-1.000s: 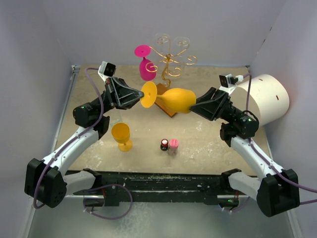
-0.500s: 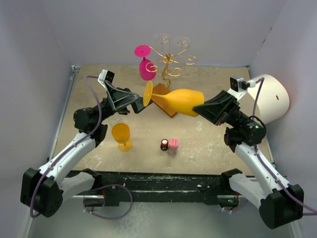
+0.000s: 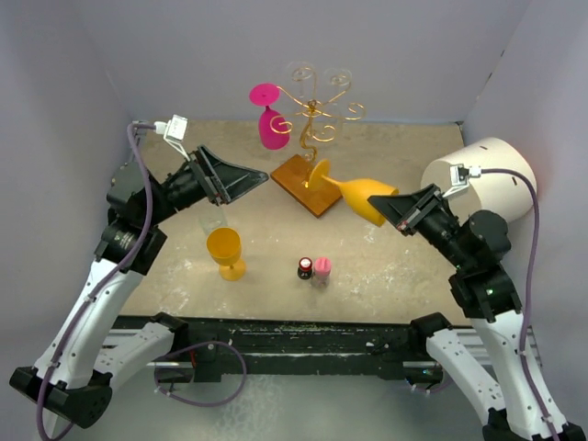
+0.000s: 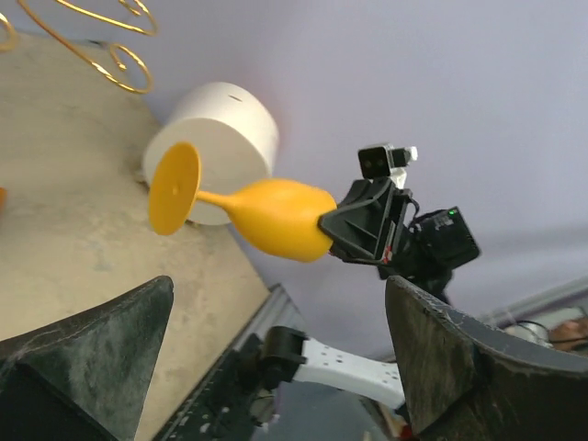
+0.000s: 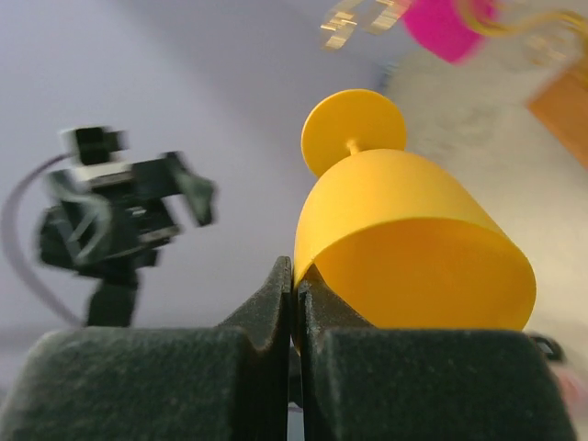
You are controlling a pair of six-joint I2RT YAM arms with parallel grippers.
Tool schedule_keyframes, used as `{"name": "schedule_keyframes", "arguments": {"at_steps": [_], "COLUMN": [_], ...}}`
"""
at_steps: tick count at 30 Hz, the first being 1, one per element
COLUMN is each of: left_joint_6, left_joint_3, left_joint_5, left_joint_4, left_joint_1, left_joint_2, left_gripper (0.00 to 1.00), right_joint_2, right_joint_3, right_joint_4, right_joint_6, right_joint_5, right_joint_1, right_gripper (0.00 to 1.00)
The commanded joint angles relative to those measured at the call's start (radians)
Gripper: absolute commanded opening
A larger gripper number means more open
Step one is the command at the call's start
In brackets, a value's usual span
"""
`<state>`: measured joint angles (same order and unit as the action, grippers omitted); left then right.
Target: Take the wine glass off the wine glass rack
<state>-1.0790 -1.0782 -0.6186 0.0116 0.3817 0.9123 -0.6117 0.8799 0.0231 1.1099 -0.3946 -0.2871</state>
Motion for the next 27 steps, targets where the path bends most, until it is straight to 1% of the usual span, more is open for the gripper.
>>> {"name": "schedule_keyframes", "arguments": {"at_steps": [1, 4, 6, 11, 13, 16, 18, 22, 24, 27], "left_joint_6": [0.297, 0.333, 0.344, 0.364, 0.378, 0.41, 0.434, 0.46, 0.465, 0.476], "left_joint_3": [-0.107, -0.115, -0.113, -0.098, -0.083, -0.081, -0.081, -0.081, -0.073, -0.072], "left_joint_5": [0.141, 0.175, 0.181, 0.186, 0.194, 0.222, 0.229, 0.223, 0.205, 0.182], "left_joint_4": [-0.317, -0.332, -0.33, -0.332, -0.335, -0.369, -0.39, -0.42, -0.418, -0.431], "left_joint_1": [-0.005, -0.005, -0.005, -0.006, -0.005, -0.005, -0.005, -0.006, -0.004, -0.006], "left_joint_2": [-0.016, -0.029, -0.031, -0.04, -0.056, -0.077, -0.084, -0.093, -0.1, -0.106], "left_gripper": [0.99, 0.99, 0.99, 0.99, 0.99, 0.99, 0.99, 0.99, 0.99, 0.99], "right_joint_2": [0.003, -0.02, -0.053, -0.167, -0.223, -0.326, -0.426, -0.586, -0.647, -0.704], "right_joint_3": [0.08, 0.117, 0.177, 0.261, 0.281, 0.332, 0.389, 0.489, 0.507, 0.493], "right_joint_4": [0.526, 0.728, 0.848, 1.041, 1.066, 1.101, 1.124, 1.198, 1.195, 1.142], "right_joint_6": [-0.138, -0.155, -0.174, -0.221, -0.275, -0.315, -0.368, -0.373, -0.395, -0.436], "right_joint_5": [0.191, 0.287, 0.363, 0.52, 0.554, 0.604, 0.637, 0.744, 0.741, 0.696], "right_joint_1": [0.0, 0.0, 0.0, 0.0, 0.0, 0.0, 0.0, 0.0, 0.0, 0.0], "right_gripper": [0.0, 0.0, 0.0, 0.0, 0.0, 0.0, 0.0, 0.0, 0.0, 0.0]}}
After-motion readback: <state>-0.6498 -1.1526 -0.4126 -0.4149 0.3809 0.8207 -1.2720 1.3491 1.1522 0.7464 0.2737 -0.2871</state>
